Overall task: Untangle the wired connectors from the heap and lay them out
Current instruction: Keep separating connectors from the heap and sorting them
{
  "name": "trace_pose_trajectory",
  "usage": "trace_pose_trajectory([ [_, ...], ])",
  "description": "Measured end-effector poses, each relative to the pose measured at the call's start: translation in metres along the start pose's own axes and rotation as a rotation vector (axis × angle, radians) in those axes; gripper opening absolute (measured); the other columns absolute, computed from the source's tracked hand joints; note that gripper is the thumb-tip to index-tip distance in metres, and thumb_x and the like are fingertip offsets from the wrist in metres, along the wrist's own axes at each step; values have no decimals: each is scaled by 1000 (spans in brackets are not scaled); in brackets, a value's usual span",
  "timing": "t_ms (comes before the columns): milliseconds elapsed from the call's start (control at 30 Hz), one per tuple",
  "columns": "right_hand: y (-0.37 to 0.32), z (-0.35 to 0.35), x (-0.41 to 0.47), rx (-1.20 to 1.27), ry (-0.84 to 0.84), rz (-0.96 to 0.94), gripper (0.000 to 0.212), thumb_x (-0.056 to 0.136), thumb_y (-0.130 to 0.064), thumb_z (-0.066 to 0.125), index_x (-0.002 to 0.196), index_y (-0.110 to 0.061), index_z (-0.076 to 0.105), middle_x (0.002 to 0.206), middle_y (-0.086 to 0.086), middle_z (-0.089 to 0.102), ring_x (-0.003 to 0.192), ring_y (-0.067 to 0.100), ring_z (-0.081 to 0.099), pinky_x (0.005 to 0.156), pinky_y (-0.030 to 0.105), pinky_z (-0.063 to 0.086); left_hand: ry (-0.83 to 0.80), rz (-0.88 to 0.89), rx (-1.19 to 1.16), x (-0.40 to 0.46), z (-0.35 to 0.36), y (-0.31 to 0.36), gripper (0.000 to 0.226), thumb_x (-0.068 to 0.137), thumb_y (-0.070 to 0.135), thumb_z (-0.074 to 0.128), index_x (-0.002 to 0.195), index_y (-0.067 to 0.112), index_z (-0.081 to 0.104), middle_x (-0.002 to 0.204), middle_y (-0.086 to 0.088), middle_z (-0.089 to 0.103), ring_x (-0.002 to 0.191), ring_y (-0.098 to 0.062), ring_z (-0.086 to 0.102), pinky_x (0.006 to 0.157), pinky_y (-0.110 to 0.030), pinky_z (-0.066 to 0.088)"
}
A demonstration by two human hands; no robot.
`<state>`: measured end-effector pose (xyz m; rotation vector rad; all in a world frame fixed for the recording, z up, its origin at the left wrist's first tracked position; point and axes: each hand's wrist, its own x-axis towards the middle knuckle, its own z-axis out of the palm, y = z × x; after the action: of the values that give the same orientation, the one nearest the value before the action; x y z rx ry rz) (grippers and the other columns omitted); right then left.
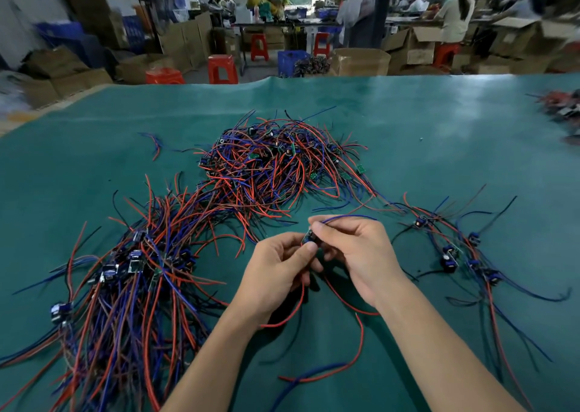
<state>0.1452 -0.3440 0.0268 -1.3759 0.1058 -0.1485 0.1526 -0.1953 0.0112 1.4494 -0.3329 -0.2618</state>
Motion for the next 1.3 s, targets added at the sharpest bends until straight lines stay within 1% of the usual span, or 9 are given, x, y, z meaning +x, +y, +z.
trace_pose_trajectory([
  [167,2,-11,5,-203,146,-143,14,87,-9,78,76,-17,80,66,1,71,52,10,56,49,22,44,23,-8,94,1,1,-3,22,105,12,47,103,0,65,60,1,58,43,-8,36,41,-16,28],
  [367,1,-20,8,-280,178,-247,23,87,-8,77,67,-20,77,68,-3,73,52,6,54,50,16,43,-15,34,186,0,1,-1,24,105,12,46,92,6,66,51,2,50,40,-7,34,43,-15,28],
  [600,-4,-57,21,-297,557,-348,17,82,-21,76,66,-20,74,70,-6,73,51,10,53,60,33,46,-57,9,203,-2,2,-2,26,105,15,47,92,9,68,51,4,49,41,-6,31,42,-16,26],
  [700,-7,-68,22,-248,724,-379,14,82,-27,74,68,-31,75,68,-15,72,53,7,58,63,37,52,-63,21,231,-3,2,-1,26,106,16,46,92,10,68,53,3,52,41,-7,31,43,-16,27],
  [867,-14,-72,18,-235,985,-375,12,82,-37,66,76,-30,72,74,-9,73,70,12,68,81,49,59,47,16,116,-2,2,2,27,108,12,37,98,5,61,61,-2,63,41,-9,38,43,-16,30],
  [933,-14,-60,14,-301,785,-281,27,76,-50,62,70,-26,72,66,-5,72,64,15,65,76,50,58,71,0,66,-2,4,4,28,109,12,33,99,5,58,65,-5,67,42,-12,44,41,-18,30],
  [1067,-1,-8,-3,-569,111,-213,42,79,-64,60,81,-24,74,69,-7,72,63,7,64,66,33,52,26,-19,41,-4,7,8,28,109,12,30,99,0,54,67,-5,69,45,-13,53,40,-19,34],
  [1167,6,6,-6,-554,27,-277,25,81,-46,70,86,-22,75,75,-8,73,66,4,64,67,29,50,-33,-15,72,-4,7,10,30,109,13,33,100,-7,53,66,-4,68,46,-14,56,40,-21,37],
  [1300,5,-1,-4,-487,84,-314,13,77,-35,76,86,-25,75,75,-8,74,67,5,66,64,29,50,-69,-45,109,-4,7,11,28,109,12,32,93,3,53,66,-9,69,46,-13,56,42,-19,36],
])
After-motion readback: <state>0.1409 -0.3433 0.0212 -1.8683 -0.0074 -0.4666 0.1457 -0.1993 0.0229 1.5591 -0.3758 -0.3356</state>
